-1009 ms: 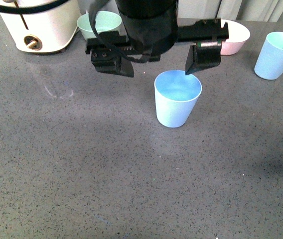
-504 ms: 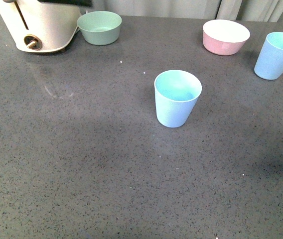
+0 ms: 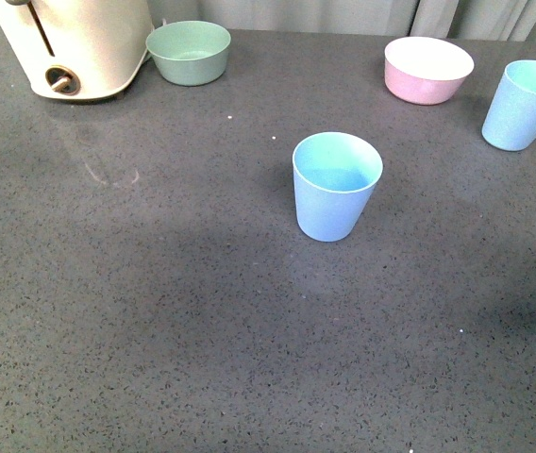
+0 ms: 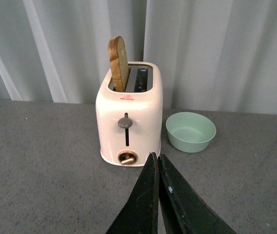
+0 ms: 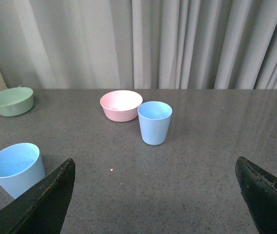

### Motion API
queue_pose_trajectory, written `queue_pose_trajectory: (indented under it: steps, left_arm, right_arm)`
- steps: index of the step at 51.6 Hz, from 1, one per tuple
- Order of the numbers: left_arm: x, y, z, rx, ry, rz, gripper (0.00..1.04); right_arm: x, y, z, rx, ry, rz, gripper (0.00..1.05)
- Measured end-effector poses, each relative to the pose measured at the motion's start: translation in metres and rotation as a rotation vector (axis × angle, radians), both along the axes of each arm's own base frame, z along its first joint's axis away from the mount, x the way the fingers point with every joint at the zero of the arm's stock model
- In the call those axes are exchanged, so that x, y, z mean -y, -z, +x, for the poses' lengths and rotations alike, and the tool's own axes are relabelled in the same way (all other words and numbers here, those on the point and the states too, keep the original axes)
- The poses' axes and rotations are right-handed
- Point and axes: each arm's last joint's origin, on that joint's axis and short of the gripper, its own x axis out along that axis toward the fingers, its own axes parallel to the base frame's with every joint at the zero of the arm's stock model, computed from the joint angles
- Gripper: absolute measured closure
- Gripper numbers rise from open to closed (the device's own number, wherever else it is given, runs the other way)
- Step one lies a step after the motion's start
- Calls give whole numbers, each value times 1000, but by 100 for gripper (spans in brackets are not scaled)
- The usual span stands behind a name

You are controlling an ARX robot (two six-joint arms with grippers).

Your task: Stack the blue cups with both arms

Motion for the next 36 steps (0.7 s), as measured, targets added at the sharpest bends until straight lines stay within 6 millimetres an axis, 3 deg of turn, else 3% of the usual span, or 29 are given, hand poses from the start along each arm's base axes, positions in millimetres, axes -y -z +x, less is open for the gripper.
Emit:
queue_pose_trajectory:
  steps: [5,6,8,36]
  left_arm:
    - [-6,3,-14,9,1,2,103]
    - [-14,8,-31,15,-10,4,103]
    - [-16,10,-37,14,-12,4,103]
    - [-36,31,-92,22,-6,6,103]
  right_arm:
    - [0,0,0,0,0,0,9]
    - [0,0,0,0,-1,0,9]
    - [0,0,0,0,-1,0,9]
    - [0,0,0,0,0,0,9]
